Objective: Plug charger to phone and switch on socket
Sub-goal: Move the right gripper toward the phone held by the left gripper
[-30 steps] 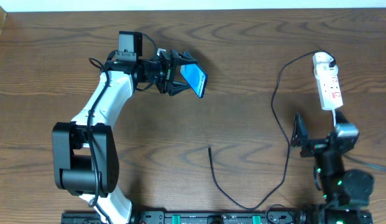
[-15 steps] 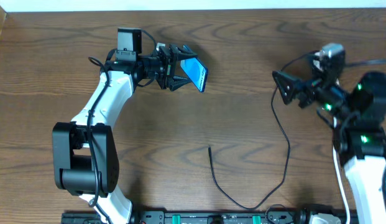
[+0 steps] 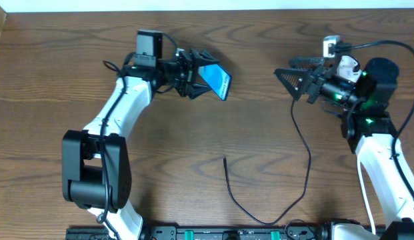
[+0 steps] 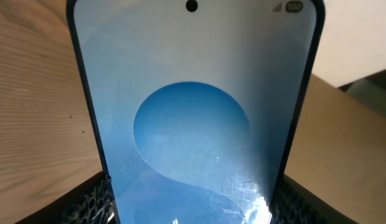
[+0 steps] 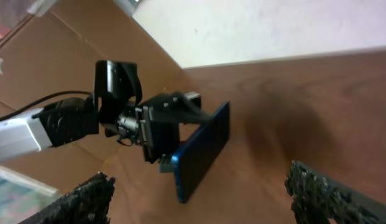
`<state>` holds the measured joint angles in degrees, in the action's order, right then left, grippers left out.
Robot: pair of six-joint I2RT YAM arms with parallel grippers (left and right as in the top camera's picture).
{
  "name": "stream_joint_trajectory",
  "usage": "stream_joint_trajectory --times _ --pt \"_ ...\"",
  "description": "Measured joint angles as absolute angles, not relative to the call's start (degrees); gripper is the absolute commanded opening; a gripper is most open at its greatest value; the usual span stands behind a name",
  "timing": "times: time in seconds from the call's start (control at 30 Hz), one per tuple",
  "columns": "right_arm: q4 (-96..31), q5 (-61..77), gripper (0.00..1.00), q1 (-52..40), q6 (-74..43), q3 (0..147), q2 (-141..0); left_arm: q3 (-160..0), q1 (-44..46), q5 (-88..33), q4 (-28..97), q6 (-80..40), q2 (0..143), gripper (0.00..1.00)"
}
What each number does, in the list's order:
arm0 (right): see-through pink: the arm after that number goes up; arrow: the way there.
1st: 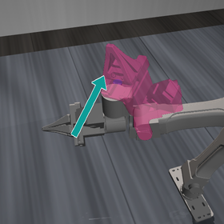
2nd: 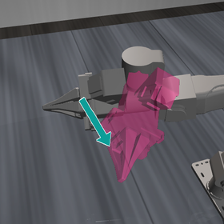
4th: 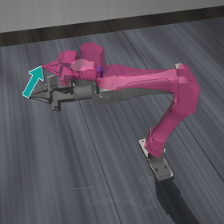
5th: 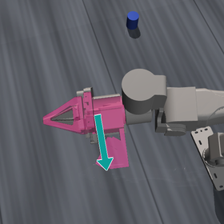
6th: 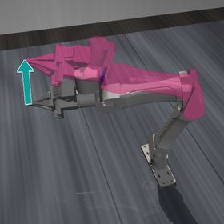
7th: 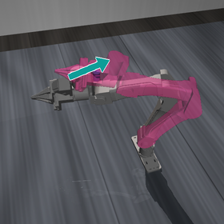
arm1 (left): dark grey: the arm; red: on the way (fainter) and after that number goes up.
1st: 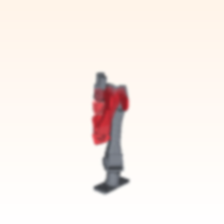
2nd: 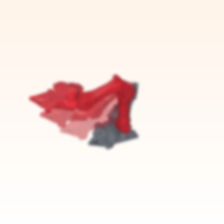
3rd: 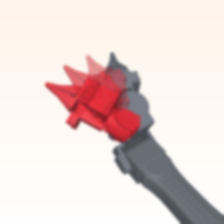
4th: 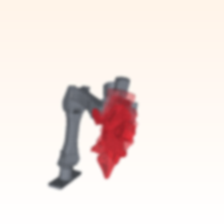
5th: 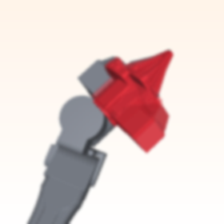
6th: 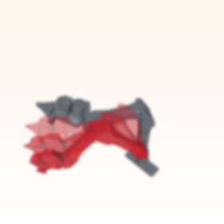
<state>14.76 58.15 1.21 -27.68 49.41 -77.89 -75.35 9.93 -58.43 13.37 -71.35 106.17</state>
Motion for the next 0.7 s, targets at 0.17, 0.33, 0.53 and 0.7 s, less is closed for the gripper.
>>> stream_joint_trajectory --times 0.17,0.33,0.53,0.7 --pt "9.5 55.3 0.85 -2.5 -28.6 49.4 -78.2 -75.4 13.2 -56.6 11.9 -71.9 106.2 0.07" --pt "0.6 48.4 0.87 -6.9 -27.9 49.6 -78.2 -75.4 15.6 -54.7 11.6 -72.1 106.2 0.07" --pt "-4.0 40.0 0.87 -11.3 -25.1 49.6 -78.3 -75.4 16.7 -53.7 11.6 -72.1 106.2 0.07" --pt "-4.1 36.2 0.87 -13.5 -24.4 49.6 -78.3 -75.4 17.1 -53.6 11.5 -73.4 106.2 0.07"
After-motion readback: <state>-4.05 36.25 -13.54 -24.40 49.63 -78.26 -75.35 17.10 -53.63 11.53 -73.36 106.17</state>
